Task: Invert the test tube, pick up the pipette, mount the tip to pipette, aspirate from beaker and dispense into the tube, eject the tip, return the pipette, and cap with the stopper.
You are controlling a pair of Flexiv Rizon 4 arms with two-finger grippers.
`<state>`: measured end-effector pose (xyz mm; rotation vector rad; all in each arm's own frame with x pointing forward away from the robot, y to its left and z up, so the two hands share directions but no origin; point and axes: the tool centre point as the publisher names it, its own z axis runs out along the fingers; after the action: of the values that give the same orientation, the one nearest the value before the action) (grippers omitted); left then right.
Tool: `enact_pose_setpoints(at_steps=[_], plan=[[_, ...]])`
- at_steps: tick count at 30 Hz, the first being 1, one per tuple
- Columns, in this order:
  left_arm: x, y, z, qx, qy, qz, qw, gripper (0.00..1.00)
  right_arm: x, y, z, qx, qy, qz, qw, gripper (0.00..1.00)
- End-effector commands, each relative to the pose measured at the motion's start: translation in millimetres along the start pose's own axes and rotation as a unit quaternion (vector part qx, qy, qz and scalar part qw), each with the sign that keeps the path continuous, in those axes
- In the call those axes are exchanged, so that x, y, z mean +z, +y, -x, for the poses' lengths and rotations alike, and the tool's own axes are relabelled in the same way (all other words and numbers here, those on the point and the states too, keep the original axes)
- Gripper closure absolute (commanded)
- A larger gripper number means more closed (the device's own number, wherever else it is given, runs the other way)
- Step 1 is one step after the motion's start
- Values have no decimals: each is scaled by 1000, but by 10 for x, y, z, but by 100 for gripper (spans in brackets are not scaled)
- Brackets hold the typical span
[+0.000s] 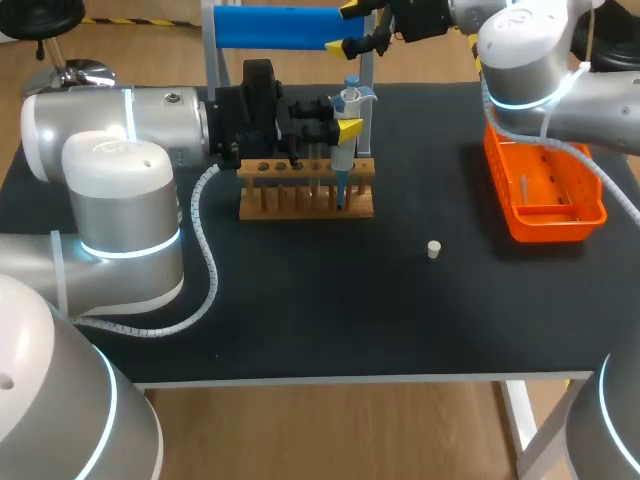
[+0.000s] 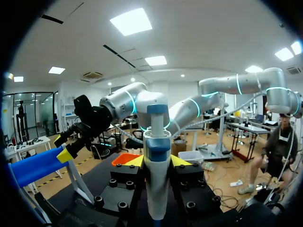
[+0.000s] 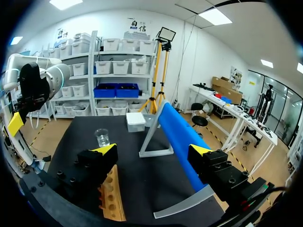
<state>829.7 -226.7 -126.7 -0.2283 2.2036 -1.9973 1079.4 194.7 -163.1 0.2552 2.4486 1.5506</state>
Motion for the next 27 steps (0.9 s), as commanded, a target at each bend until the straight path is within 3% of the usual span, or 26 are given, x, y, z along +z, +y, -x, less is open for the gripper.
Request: enact_pose_setpoints(at_steps=[1,9,27], plan=[[-10,0,-10,0,-1,-1,1000,100,-6,2,4,0,1,-1,1000,0],[-105,30,52,-7,-15,8,1000,100,-6,2,4,0,1,-1,1000,0],[-806,227,743,-27,-93,70,993,100,-6,2,4,0,1,-1,1000,0]])
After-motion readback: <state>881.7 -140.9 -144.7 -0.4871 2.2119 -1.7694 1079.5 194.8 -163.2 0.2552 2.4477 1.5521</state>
